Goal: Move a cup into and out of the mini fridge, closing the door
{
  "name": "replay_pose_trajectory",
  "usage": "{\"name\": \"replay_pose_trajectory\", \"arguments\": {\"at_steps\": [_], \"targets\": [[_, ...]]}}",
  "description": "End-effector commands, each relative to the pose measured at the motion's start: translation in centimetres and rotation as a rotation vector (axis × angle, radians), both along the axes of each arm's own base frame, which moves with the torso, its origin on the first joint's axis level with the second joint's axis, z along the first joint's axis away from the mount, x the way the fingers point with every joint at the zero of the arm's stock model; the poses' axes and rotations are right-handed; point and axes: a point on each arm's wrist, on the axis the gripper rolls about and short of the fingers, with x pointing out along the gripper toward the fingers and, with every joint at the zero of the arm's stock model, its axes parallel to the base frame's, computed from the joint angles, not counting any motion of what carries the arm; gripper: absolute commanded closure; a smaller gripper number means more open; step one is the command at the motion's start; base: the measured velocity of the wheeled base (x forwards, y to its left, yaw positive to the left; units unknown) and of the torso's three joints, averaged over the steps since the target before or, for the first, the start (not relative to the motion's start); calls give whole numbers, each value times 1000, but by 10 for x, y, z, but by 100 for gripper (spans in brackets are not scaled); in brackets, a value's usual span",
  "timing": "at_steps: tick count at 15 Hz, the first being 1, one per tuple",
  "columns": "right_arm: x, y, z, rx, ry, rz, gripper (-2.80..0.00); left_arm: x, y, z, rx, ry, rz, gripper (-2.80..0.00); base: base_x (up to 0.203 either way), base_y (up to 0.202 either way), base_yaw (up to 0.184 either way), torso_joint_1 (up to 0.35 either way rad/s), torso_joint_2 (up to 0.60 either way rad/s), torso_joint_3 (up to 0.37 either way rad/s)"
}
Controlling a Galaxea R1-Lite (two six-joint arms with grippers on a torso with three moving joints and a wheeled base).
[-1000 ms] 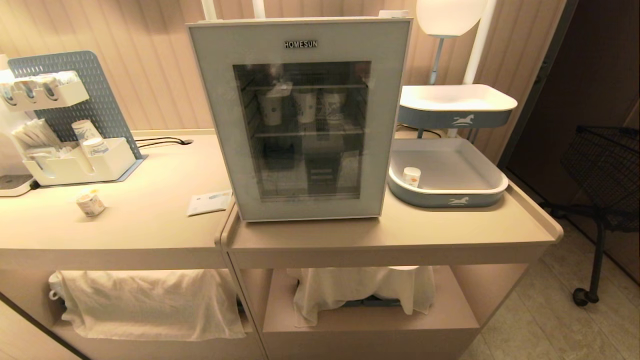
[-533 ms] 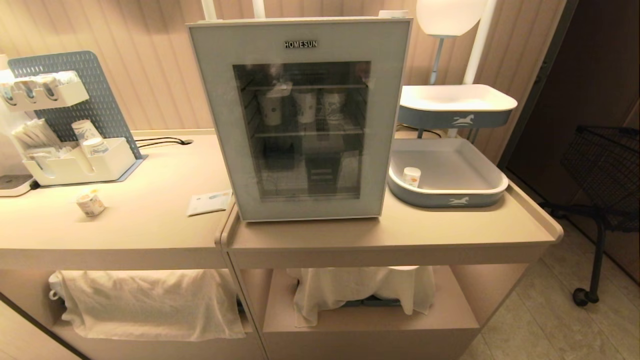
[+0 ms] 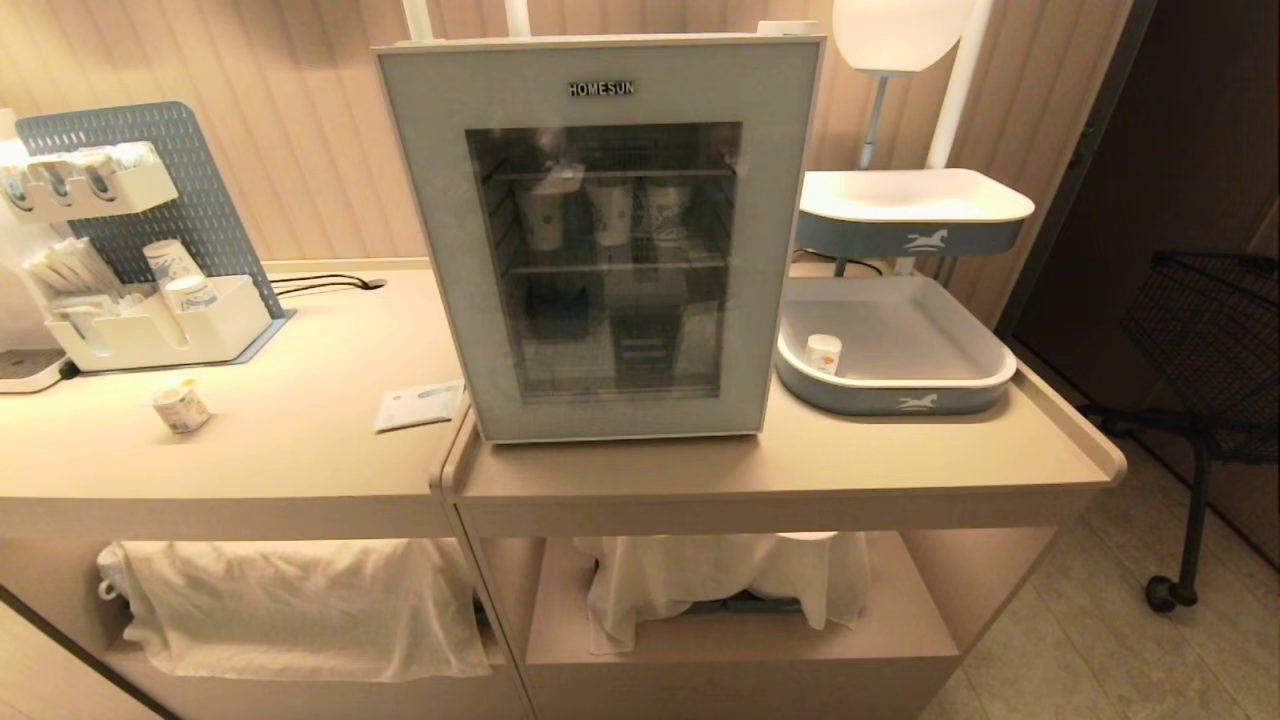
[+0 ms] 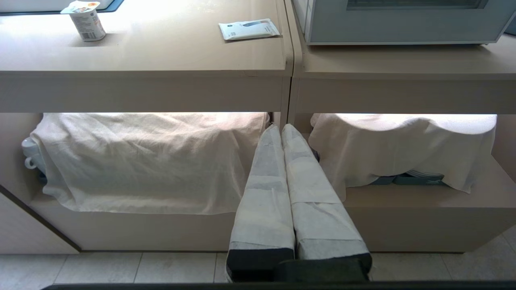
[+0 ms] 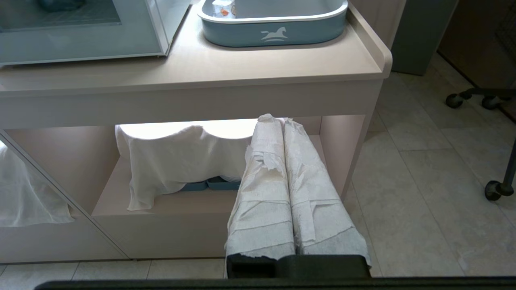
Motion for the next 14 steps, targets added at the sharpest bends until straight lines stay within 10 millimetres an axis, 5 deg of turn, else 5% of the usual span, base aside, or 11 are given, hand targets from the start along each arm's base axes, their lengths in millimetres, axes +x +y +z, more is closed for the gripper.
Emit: {"name": "replay_pose_trajectory", "arguments": {"at_steps": [1,14], "targets": [[0,0,0,0,1,0,0,0,0,0,0,2,1,0,0,0,0,0,0,0],[0,0,0,0,1,0,0,0,0,0,0,2,1,0,0,0,0,0,0,0]]}}
